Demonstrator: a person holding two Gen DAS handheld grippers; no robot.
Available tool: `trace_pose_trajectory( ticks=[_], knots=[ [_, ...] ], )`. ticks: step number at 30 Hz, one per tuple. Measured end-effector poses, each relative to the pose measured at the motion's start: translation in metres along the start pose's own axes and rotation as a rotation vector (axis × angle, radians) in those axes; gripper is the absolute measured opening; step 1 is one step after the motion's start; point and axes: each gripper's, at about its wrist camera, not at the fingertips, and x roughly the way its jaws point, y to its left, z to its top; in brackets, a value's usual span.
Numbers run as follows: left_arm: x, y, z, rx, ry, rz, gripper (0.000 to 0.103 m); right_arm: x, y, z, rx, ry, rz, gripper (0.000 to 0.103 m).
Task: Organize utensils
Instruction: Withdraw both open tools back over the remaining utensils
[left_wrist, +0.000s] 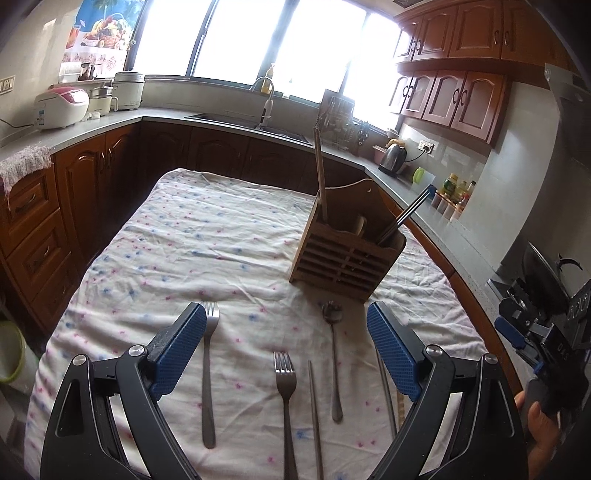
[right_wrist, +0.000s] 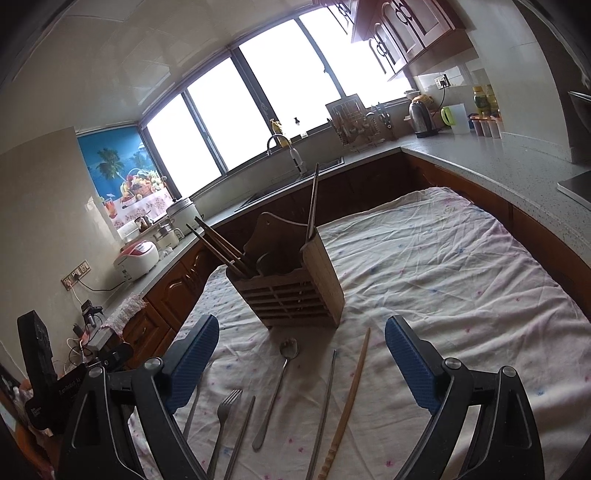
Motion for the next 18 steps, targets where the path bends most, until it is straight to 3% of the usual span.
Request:
trace_pose_trajectory(
  ticks=[10, 18],
  knots=[
    [0.011, 0.000, -0.039, 0.006, 0.090, 0.013, 0.091, 0.001, -0.003, -0.042, -0.020, 0.079, -0.026, 0.093],
    [0.017, -0.002, -0.053, 0.030, 0.129, 0.031, 0.091, 0.007, -0.008, -0.060, -0.035, 0.127, -0.048, 0.093]
  ],
)
